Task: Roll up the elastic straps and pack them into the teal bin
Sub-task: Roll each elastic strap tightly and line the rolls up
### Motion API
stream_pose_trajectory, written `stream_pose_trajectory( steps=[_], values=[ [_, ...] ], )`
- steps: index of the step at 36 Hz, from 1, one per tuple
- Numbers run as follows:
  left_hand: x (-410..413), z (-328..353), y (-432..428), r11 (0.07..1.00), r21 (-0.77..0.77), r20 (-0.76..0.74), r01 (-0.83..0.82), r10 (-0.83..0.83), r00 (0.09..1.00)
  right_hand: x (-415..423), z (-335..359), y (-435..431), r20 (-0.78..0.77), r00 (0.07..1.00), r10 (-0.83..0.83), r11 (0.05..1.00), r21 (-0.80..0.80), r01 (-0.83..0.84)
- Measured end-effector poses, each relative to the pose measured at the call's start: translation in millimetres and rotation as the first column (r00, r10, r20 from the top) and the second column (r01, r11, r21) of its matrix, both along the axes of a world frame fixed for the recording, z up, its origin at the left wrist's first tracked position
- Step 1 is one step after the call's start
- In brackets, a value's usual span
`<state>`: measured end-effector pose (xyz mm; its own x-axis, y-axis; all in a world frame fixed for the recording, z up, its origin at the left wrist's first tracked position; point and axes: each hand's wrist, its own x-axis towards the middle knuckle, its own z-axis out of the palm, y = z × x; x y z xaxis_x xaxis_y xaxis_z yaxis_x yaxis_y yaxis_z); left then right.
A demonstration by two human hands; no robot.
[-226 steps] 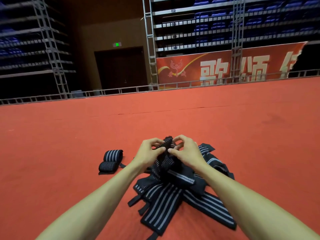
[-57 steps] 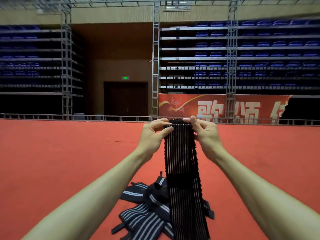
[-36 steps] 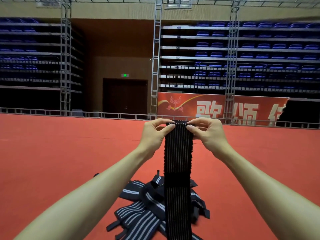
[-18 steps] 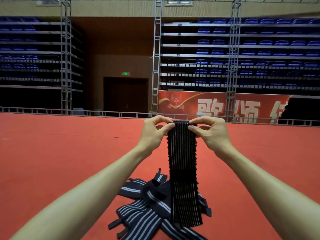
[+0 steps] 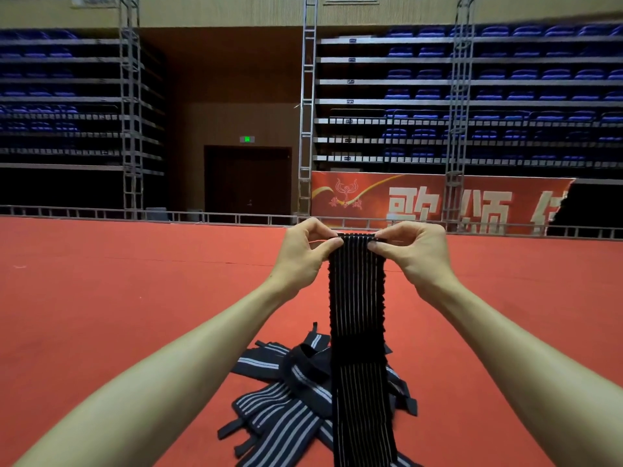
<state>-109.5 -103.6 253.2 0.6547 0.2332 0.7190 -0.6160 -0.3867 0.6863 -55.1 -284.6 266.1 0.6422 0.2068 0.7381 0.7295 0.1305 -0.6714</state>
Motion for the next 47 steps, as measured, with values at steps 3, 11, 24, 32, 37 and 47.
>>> stream_pose_trajectory(
  steps=[3,11,24,32,37,47],
  values=[
    [0.8,-0.3,2.0,1.0,0.003,0.015,-0.008,0.008,1.0,0.0,-0.8,-0.6,-0.013,1.0,0.014,1.0,0.011,-0.013],
    [0.6,-0.5,5.4,1.0,0.016,0.023,0.008,-0.008,1.0,1.7,-3.7,2.3,-0.019,0.998,0.067,0.998,0.016,-0.067],
    [7.8,-0.7,5.4,0.999,0.039,0.09,-0.021,0.017,0.996,6.2,-13.0,8.2,0.188,0.982,0.011,0.992,-0.123,0.012],
    [9.4,-7.6,-9.5,0.994,-0.102,0.103,-0.034,0.044,0.994,0.7,-31.1,17.2,0.139,0.989,0.056,0.996,-0.08,-0.045],
    [2.8,-27.2,-23.0,0.99,-0.103,0.003,0.097,-0.098,0.995,1.2,-34.6,24.6,0.124,0.992,-0.02,0.999,0.052,0.014],
    [2.6,-88.3,-30.3,0.974,0.116,-0.183,0.193,-0.17,0.968,9.1,-41.5,29.6,0.053,0.984,-0.17,0.976,0.145,0.16]
  ],
)
